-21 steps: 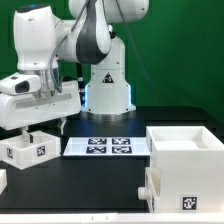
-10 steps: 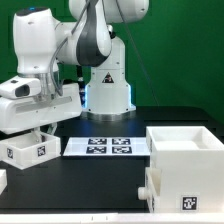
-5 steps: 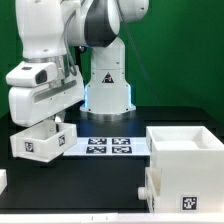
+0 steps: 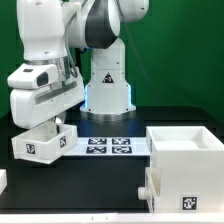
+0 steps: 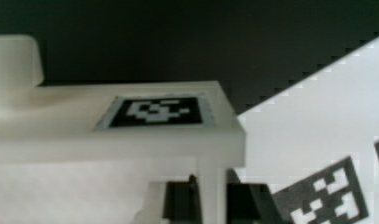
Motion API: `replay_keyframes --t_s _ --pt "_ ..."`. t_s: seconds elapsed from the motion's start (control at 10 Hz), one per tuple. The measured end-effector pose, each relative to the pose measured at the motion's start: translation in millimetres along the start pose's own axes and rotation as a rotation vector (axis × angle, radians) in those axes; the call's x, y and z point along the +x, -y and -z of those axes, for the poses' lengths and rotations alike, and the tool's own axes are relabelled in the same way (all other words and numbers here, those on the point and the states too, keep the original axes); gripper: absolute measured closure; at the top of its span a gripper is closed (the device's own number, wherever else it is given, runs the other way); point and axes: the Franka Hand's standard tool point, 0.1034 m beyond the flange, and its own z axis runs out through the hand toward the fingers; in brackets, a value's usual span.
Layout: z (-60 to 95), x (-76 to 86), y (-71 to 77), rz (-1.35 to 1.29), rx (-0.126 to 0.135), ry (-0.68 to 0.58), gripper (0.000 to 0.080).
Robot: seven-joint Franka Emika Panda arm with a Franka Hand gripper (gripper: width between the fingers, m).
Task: Assemble drawer
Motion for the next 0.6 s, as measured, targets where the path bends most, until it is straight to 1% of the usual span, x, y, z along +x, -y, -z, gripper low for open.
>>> replay_keyframes --t_s 0.1,0.2,0.3,0.4,0.5,0.6 --pt "4.1 14.6 -7.4 0.048 -0.012 -0.007 0.0761" --pt "11.8 39.9 -19.3 0.105 -0.038 -0.007 0.0761" --pt "21.8 74.0 -34.0 0.171 -0.08 0.001 0.0761" --pt "22.8 99.1 -39.4 0.202 -0.103 0.009 0.0761" --pt "16.7 100.6 -37.8 0.202 -0.089 0.007 0.0761" --pt "16.8 98.6 -38.2 0.198 -0.089 0.007 0.0761"
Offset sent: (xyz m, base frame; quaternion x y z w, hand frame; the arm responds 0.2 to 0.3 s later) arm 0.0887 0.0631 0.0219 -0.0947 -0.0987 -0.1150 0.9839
